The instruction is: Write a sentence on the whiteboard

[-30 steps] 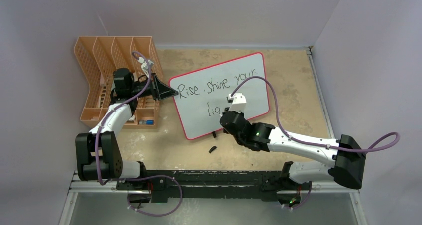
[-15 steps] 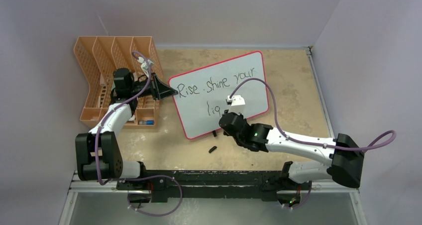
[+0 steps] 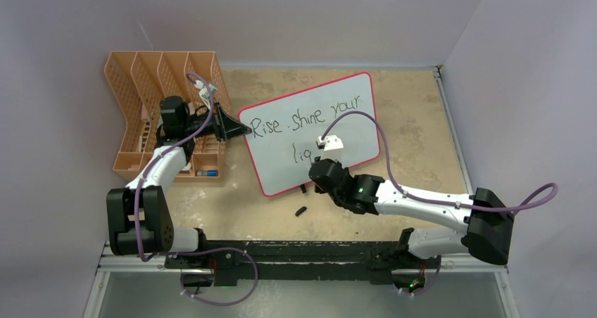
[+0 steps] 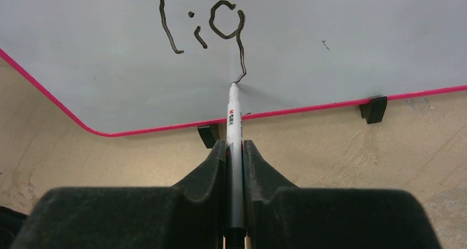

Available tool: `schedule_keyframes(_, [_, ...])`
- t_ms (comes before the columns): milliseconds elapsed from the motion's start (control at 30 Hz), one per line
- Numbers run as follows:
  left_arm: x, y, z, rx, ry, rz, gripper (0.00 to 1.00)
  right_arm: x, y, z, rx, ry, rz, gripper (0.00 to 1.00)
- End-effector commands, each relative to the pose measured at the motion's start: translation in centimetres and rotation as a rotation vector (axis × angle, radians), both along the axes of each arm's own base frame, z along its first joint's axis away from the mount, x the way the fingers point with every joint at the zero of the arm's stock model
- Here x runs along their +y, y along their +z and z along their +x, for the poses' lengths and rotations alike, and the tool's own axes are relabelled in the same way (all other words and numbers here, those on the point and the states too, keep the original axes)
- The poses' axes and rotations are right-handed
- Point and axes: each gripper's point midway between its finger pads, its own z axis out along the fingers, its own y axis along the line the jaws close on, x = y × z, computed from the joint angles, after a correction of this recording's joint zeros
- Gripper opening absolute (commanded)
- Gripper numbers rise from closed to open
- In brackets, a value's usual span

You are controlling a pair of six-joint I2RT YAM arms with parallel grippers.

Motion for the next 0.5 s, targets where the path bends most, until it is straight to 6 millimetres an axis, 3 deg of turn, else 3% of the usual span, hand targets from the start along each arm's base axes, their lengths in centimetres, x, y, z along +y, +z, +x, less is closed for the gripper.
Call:
schedule_keyframes(0, [0.5, 1.0, 0.8, -0.052, 0.036, 0.013, 0.0, 1.6, 2.3, 1.1, -0.05, 0.001, 0.076, 0.0])
schedule_keyframes(467, [0.5, 1.0, 0.9, -0.053, 0.037, 0.014, 0.0, 1.6, 5.4, 1.6, -0.11, -0.01, 0.138, 0.0])
